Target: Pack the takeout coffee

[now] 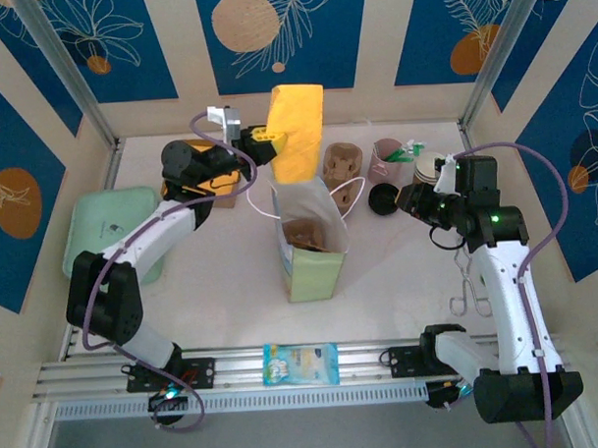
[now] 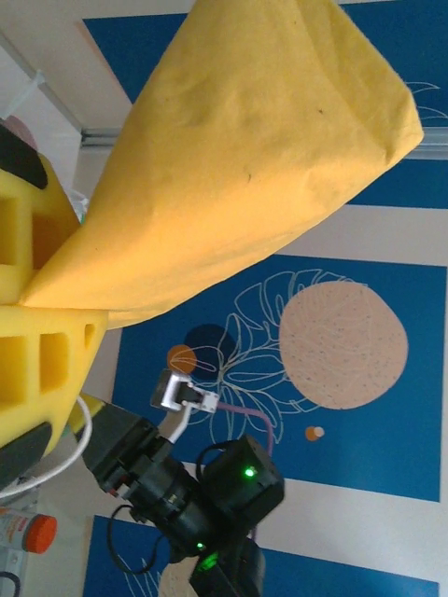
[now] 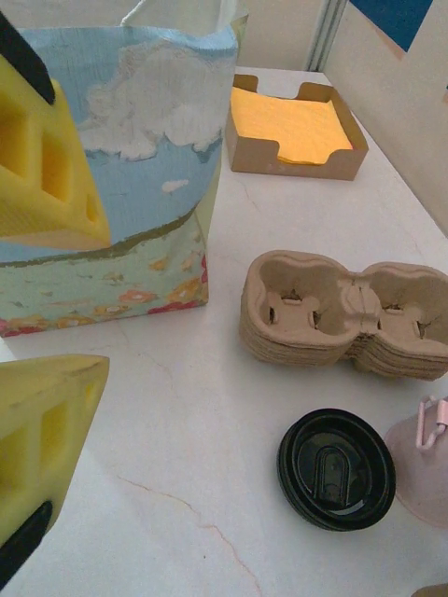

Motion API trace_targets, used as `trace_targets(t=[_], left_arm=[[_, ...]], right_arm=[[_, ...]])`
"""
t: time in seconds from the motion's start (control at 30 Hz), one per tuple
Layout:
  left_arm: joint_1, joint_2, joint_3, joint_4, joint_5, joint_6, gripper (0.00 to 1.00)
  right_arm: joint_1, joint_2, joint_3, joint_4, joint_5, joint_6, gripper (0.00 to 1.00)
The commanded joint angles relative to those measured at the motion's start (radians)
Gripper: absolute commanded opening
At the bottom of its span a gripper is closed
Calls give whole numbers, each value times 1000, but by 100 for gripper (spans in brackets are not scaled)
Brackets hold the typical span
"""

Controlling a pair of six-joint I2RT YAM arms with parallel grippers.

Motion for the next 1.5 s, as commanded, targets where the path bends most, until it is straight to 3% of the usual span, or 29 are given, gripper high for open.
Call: trace_targets(t=[0.0, 1.47], left_arm=[[-15, -46, -28, 74, -20, 51, 0], [-53, -76, -235, 151, -85, 138, 0]], right_arm=[[2, -21, -11, -21, -23, 5, 35], [33, -23, -9, -11, -15, 35, 35]])
